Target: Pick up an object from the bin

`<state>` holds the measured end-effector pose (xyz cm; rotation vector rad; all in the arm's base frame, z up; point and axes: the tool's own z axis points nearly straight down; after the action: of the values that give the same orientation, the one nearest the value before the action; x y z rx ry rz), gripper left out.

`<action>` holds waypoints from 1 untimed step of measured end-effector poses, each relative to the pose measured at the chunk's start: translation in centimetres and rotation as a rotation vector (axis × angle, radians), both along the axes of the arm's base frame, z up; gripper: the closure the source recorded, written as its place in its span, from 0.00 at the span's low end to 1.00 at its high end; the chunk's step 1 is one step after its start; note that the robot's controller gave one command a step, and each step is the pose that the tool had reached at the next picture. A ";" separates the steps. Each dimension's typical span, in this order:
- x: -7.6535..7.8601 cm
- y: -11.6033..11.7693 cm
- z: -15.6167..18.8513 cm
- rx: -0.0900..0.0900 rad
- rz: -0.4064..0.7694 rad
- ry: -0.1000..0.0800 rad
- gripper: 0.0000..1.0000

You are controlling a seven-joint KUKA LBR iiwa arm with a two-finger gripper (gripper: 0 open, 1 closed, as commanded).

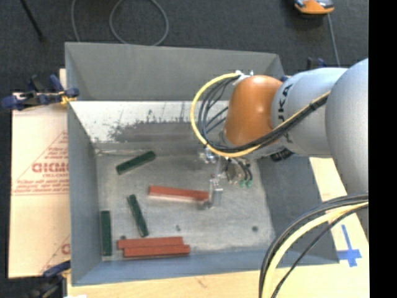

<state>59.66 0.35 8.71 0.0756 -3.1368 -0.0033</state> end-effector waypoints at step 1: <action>-2.4 3.7 -1.7 0.000 -0.093 -0.005 0.00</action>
Offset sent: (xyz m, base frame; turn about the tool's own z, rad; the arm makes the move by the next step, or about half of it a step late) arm -0.0239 0.0354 -0.0170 0.0959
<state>57.29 4.04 7.00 -0.0699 -3.1419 -0.0034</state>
